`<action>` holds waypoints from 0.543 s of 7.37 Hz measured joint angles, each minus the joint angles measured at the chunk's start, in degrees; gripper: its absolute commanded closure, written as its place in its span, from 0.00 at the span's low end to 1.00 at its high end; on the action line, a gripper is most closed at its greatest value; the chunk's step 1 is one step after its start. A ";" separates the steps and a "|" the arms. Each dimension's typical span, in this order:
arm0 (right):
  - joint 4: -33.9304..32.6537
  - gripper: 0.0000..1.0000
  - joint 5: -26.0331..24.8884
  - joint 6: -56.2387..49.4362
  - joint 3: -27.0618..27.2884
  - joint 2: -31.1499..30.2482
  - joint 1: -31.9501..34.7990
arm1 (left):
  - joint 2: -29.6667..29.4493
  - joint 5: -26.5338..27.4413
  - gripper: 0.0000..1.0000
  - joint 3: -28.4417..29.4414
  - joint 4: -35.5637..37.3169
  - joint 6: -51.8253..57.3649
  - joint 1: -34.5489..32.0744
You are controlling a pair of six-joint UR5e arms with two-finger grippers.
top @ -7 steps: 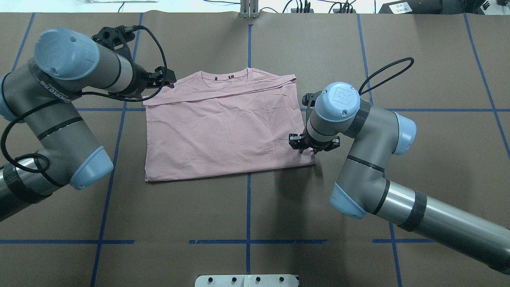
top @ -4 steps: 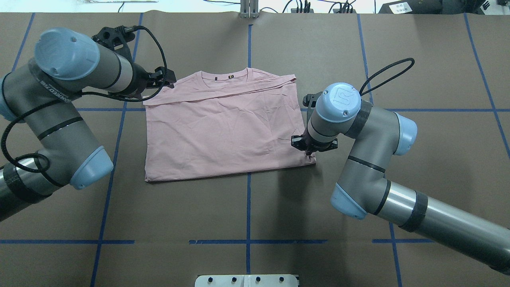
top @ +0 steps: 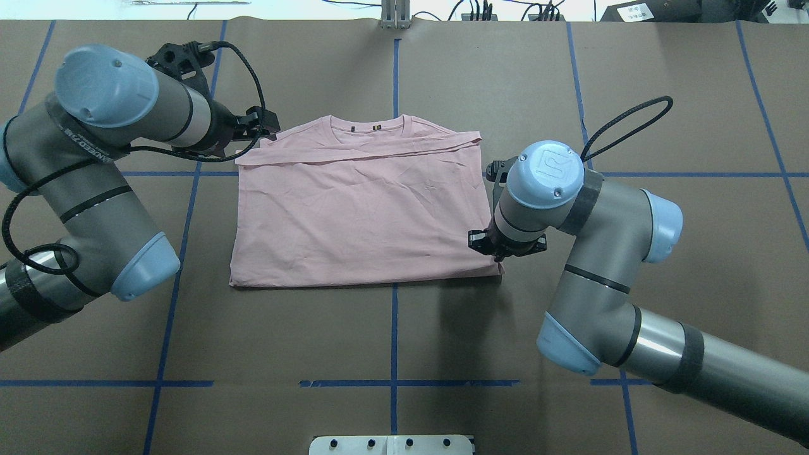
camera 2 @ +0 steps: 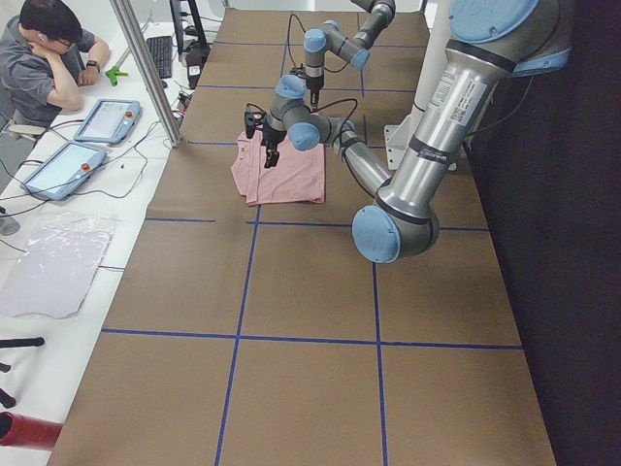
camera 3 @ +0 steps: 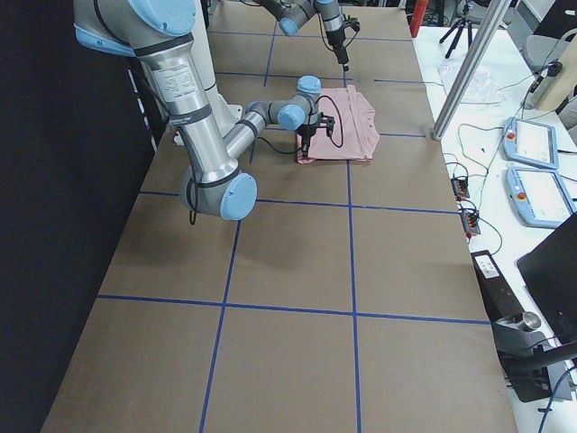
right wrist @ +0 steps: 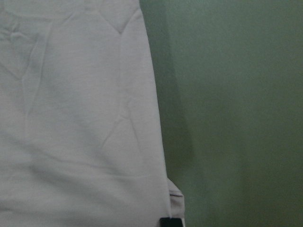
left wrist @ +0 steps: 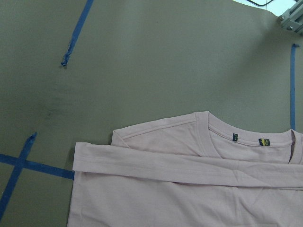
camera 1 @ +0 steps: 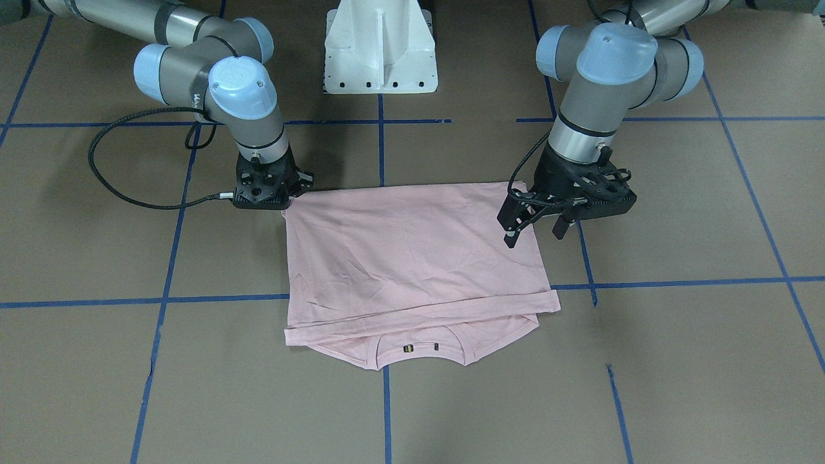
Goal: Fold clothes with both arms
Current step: 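Drag the pink shirt toward the robot with the right gripper while the left gripper lowers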
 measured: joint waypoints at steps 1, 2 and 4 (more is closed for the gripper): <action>-0.68 1.00 -0.27 0.00 3.17 -2.78 -1.33 | 0.00 0.00 0.00 0.00 0.00 0.02 0.00; -0.93 1.00 -0.43 0.04 6.75 -6.26 -2.93 | 0.00 0.00 0.00 -0.02 0.00 0.04 0.00; -0.98 1.00 -0.70 2.10 14.96 -14.11 -8.53 | 0.00 0.00 0.00 -0.23 0.00 0.01 0.03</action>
